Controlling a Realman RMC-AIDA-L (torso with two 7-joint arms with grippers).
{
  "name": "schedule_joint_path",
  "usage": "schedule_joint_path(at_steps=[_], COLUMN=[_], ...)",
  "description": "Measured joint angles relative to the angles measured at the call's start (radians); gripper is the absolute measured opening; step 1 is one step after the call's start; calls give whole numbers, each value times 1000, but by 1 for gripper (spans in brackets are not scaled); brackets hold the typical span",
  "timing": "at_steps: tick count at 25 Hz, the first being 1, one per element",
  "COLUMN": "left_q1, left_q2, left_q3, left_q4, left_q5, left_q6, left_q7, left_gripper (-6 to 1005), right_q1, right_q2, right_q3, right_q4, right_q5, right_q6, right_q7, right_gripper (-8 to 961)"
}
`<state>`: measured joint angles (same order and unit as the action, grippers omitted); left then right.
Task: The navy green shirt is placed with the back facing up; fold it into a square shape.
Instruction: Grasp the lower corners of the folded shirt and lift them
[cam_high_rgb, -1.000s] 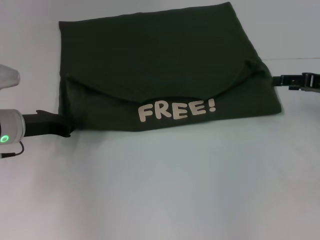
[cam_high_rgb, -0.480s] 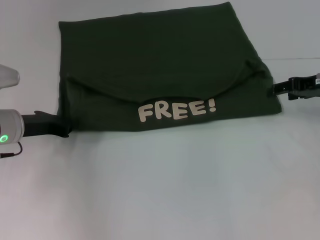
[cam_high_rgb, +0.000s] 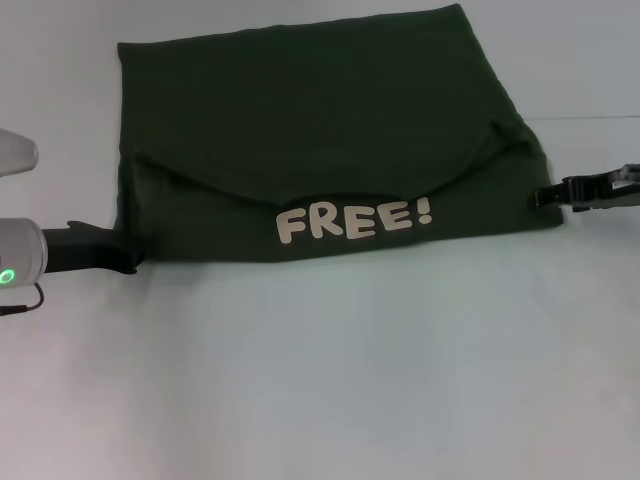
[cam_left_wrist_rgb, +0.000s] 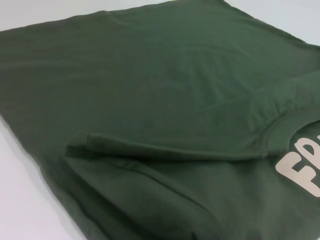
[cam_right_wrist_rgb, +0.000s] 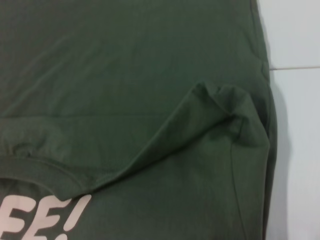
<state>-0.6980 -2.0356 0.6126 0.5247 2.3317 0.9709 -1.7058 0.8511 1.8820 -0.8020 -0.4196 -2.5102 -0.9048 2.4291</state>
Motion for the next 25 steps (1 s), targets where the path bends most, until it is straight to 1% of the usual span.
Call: schedule_joint_path(at_steps=[8, 14, 18, 22, 25], left_q1=[-3, -4, -4, -5, -5], left_q2=[0, 1, 1, 2, 2], left_q3=[-2, -2, -2, -2, -2], left_q4=[0, 0, 0, 0, 0], left_q5=[0, 0, 0, 0, 0], left_q6=[-1, -2, -2, -1, 0], left_q7=[0, -1, -1, -2, -2], left_gripper=[33, 33, 33, 33, 33], right_q1=[2, 4, 4, 3, 3], right_q2=[30, 36, 45, 59, 65], right_q3=[-3, -3, -2, -1, -1], right_q4=[17, 47, 56, 57, 58], right_q5=[-1, 2, 4, 5, 5], right_q6=[70, 121, 147, 171, 179], right_q7=[-38, -55, -71, -81, -82], right_gripper=[766, 765, 766, 765, 762])
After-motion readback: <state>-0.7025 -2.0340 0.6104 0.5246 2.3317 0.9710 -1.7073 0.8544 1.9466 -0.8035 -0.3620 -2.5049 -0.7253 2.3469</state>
